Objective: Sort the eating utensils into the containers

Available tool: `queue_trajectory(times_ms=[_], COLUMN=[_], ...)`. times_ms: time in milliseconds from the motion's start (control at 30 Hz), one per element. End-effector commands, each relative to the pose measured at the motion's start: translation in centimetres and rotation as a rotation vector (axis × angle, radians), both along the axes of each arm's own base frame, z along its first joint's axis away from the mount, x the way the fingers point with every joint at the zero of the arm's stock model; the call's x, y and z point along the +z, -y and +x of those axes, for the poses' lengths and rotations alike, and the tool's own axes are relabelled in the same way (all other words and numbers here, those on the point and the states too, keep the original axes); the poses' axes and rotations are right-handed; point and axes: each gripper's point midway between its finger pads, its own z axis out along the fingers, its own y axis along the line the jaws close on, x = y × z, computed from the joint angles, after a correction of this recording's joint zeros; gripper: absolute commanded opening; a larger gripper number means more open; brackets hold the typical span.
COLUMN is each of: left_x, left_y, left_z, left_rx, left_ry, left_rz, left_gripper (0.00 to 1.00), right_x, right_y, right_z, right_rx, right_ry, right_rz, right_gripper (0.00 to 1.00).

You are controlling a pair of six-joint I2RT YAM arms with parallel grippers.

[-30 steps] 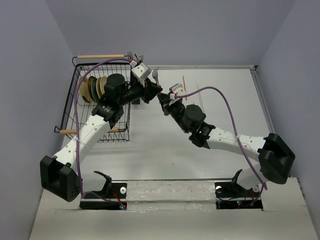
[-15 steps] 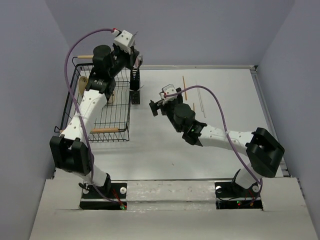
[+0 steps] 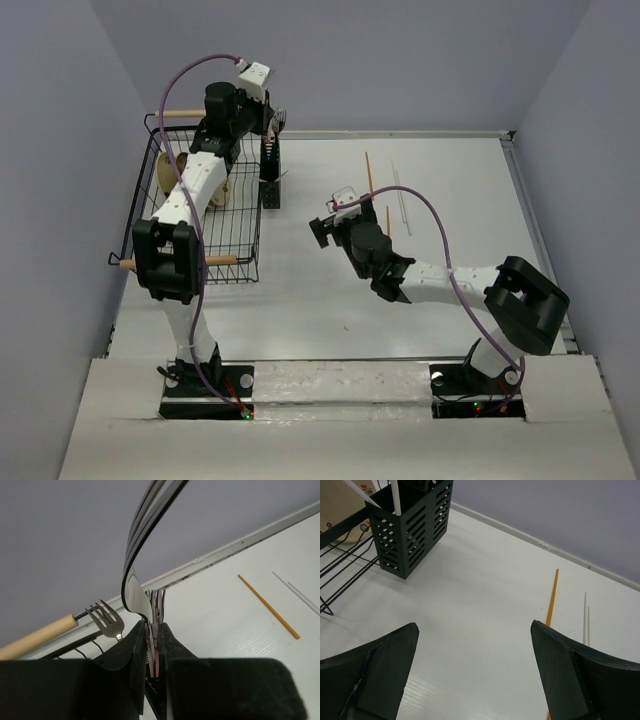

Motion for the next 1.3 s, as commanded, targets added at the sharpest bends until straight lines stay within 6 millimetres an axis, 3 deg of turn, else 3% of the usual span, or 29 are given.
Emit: queue_trajectory(times_ms=[0,333,500,600,633,733,867,1067,1133,1267], left_x=[3.4,-1.7,-3.4,-3.7,-3.6,-3.5,-3.1,-0.7,0.8,3.6], left_y=[0.0,0.2,-0.1,-0.2,-0.3,-0.4,-0.7,-1.0,-1.1,-1.4], left_z=[0.0,0.7,0.7,0.9,0.9,0.7,0.3,-0.8,-1.3,-2.7], left_rx=[0.006,-0.004,0.005,0.013,0.011,0.012,0.021,0.029,0.030,0.035], left_ry=[0.084,0.016,0.006,0.004,0.004,0.002,-0.003,0.022,0.042,0.071], left_rz=[-0.025,0.009,0.010,0.010,0.010,0.005,-0.013,-0.036,-0.042,-0.056], left_gripper=[0.00,0.00,0.00,0.08,0.11,0.50,0.74,0.77,0.78,0.79], right_x=[2.5,2.2,2.3,2.5,2.5,2.6,2.9,2.5,2.6,0.3], right_y=[1.2,1.9,2.6,2.7,2.8,3.0,3.3,6.1,8.2,10.4], right_z=[0.2,0.2,0.3,0.2,0.1,0.0,-0.1,0.8,1.8,3.1], right_rx=[-0.042,-0.052,-0.064,-0.065,-0.065,-0.068,-0.076,-0.160,-0.199,-0.186], right_ry=[0.051,0.047,0.047,0.050,0.051,0.052,0.053,-0.031,-0.062,-0.268], right_rz=[0.108,0.109,0.117,0.121,0.119,0.119,0.124,0.143,0.162,0.253], right_gripper=[1.00,0.99,0.99,0.99,1.00,1.00,1.00,0.98,0.96,0.82])
